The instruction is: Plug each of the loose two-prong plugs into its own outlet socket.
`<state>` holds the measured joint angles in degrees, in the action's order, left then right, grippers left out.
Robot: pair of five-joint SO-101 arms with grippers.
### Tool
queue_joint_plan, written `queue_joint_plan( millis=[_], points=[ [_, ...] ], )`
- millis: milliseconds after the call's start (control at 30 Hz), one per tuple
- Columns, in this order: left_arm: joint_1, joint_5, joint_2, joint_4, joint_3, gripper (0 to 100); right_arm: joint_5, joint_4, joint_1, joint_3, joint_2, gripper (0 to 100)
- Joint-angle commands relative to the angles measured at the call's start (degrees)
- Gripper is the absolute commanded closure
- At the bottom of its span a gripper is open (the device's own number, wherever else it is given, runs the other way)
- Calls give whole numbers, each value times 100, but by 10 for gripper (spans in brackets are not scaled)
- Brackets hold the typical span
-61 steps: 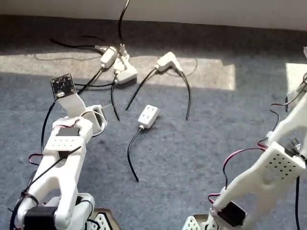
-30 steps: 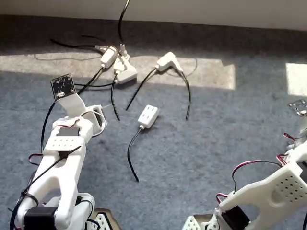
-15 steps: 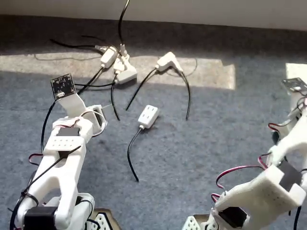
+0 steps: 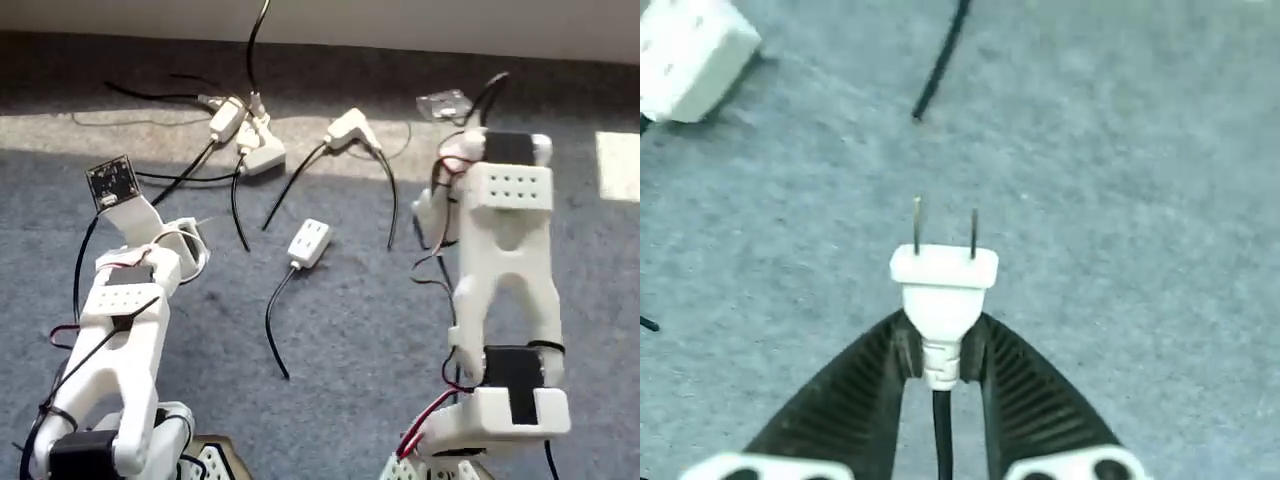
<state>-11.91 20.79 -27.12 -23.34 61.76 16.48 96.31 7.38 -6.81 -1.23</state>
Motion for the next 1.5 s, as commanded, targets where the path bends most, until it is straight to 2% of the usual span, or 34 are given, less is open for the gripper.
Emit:
queue_joint_plan(
  millis=[0,167,233,433,533,667,767,867,967,1067,1167,1233,1467],
  points=[
    [-470,44,-189,62,-163,699,-703,-286,1455,-145,171,981],
    [-1314,79,-189,44,-127,699,-1275,-1165,2888,-163,-365,980],
    [-1727,176,-189,-281,-163,699,-1415,-1490,3248,-198,-681,980],
    [-4048,105,-136,-448,-163,699,-1749,-2466,4022,-611,-1701,979],
    [-5059,-466,-136,-413,-136,699,-1767,-2659,4338,-971,-2246,979],
    [-5991,-791,-127,563,92,699,-1741,-2765,4752,-1701,-2958,965],
    [-6325,-809,-127,1495,435,699,-1767,-2519,4840,-2360,-3415,878],
    [-6352,-818,-127,1969,681,699,-1767,-2088,4796,-3029,-3749,807],
    [-6123,-826,-127,1873,664,699,-1767,-1420,4576,-3785,-3785,789],
    [-5631,-1160,-127,1477,479,699,-1758,-505,4189,-4787,-3644,789],
    [-5138,-1354,-127,334,-66,699,-1732,505,3670,-5974,-3415,789],
    [-4778,-1451,-127,-580,-585,699,-1732,505,3143,-6387,-3099,789],
    [-3266,-1767,-189,-3877,-2334,699,-1723,488,1358,-5569,-1349,789]
  ],
)
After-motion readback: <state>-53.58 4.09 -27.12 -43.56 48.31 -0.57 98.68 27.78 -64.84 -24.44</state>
